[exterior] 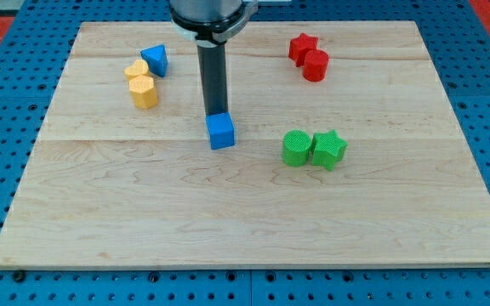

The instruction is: Slide the blue cube to the left of the green circle

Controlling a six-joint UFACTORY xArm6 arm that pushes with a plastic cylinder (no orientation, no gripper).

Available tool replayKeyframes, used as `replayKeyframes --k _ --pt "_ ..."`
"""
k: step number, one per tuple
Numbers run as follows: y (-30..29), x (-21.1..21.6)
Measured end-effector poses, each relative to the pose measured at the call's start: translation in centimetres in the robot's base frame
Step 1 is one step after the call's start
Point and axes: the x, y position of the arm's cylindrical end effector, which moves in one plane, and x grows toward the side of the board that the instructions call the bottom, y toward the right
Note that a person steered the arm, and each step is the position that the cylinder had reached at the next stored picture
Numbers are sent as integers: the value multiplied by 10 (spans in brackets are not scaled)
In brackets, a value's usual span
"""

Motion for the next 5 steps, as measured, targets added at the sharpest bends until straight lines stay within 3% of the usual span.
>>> replayKeyframes --k 3,4,5 --pt "57 29" --pt "43 -6" --pt "21 32"
